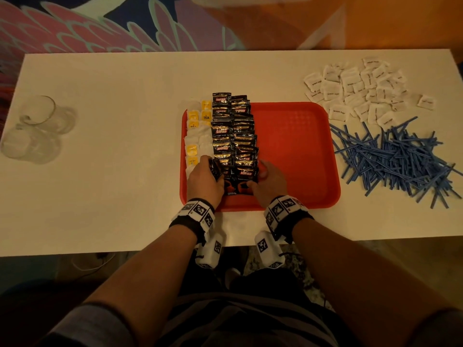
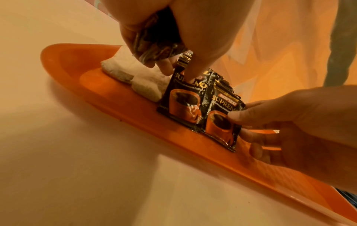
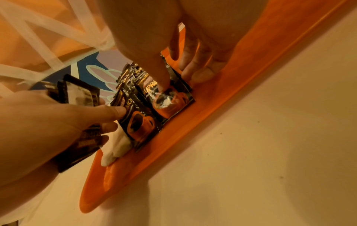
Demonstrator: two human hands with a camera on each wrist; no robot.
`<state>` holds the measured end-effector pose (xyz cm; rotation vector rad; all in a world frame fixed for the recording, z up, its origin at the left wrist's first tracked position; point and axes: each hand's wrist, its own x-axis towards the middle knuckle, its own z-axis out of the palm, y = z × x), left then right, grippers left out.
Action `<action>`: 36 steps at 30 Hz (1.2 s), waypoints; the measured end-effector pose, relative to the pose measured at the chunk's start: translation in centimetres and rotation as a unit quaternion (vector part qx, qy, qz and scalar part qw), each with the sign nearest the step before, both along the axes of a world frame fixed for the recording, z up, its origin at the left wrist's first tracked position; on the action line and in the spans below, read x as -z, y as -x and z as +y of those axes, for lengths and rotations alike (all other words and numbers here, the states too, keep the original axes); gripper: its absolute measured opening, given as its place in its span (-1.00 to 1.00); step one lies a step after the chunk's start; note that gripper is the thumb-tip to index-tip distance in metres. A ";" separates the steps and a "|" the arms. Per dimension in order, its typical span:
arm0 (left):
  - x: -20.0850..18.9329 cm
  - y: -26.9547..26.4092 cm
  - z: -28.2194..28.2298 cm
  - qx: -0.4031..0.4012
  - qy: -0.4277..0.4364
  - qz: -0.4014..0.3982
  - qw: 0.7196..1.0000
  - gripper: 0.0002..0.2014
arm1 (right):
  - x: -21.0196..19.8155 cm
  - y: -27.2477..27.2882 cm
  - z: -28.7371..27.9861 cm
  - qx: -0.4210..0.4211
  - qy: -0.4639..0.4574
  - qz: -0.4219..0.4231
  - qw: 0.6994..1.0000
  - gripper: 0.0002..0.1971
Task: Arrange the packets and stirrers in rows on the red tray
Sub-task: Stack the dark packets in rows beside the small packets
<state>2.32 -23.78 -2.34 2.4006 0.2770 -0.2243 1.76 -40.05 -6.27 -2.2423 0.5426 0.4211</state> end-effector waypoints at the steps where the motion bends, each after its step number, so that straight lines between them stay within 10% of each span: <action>1: 0.1 0.0 0.1 -0.002 0.001 -0.002 1.000 -0.58 | 0.0 0.0 0.1 0.001 -0.002 0.001 1.000 -0.25; 10: -0.4 0.3 1.0 -0.067 0.062 -0.035 0.995 -0.72 | -2.2 0.5 -0.9 0.045 -0.024 -0.004 0.999 -0.22; 18: -2.8 0.2 2.2 -0.167 0.167 0.025 0.971 -0.66 | -7.5 -0.6 0.4 0.028 -0.100 -0.102 0.989 -0.67; 27: -7.3 -0.5 2.5 -0.133 0.412 0.090 0.897 -0.58 | -13.0 -1.5 2.7 -0.115 -0.263 -0.029 0.957 -0.83; 31: -8.8 -0.8 3.4 -0.202 0.533 0.197 0.798 -0.22 | -14.6 -1.9 3.0 -0.040 -0.241 -0.133 0.961 -0.85; 33: -9.5 -0.6 3.7 -0.186 0.588 0.250 0.747 -0.33 | -14.9 -1.9 3.3 -0.050 -0.230 -0.179 0.955 -0.83; 36: -10.2 -0.3 3.9 -0.162 0.574 0.242 0.765 -0.60 | -15.4 -1.6 3.6 -0.082 -0.224 -0.208 0.948 -0.80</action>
